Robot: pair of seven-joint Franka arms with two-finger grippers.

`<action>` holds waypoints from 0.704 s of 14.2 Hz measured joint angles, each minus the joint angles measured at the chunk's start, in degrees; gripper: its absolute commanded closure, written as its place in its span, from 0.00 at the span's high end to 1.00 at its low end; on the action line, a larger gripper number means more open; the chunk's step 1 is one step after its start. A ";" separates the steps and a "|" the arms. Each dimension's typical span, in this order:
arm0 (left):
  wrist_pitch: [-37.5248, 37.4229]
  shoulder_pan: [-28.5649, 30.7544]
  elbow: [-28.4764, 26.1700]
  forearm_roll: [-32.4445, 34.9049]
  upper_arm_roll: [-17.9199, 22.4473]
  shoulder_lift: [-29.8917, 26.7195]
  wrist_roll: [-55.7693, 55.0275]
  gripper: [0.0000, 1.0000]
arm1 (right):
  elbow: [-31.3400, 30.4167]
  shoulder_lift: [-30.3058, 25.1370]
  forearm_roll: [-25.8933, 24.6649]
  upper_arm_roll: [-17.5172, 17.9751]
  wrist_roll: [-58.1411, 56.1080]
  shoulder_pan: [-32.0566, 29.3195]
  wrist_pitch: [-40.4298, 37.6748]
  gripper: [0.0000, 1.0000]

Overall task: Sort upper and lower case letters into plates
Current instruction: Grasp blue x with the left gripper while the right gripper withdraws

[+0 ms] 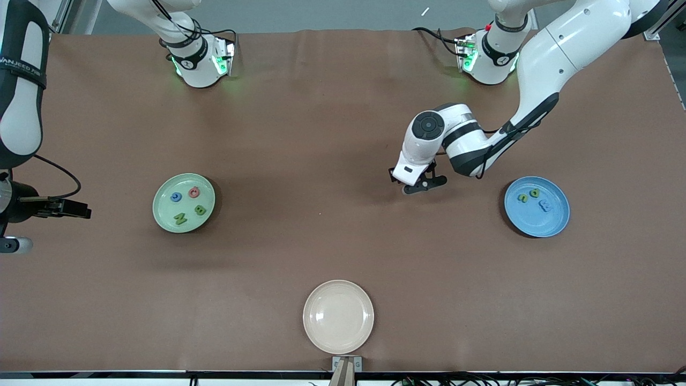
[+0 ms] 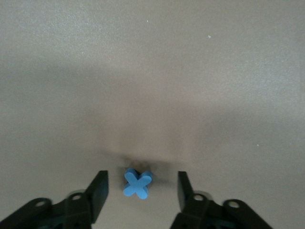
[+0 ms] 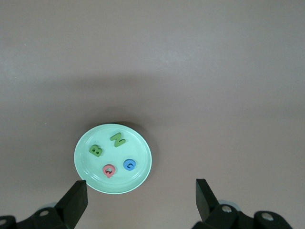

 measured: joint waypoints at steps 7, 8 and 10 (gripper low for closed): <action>0.00 -0.14 -0.35 0.01 0.15 0.73 0.02 0.43 | 0.06 0.34 -0.08 -0.10 0.07 0.48 -0.45 1.00; 0.00 -0.30 -0.38 0.01 0.44 0.79 0.02 0.40 | 0.05 0.34 -0.08 -0.10 0.07 0.47 -0.61 1.00; 0.25 -0.93 -0.38 0.01 1.28 0.85 0.02 0.32 | 0.04 0.22 -0.08 -0.12 0.38 0.42 -0.73 1.00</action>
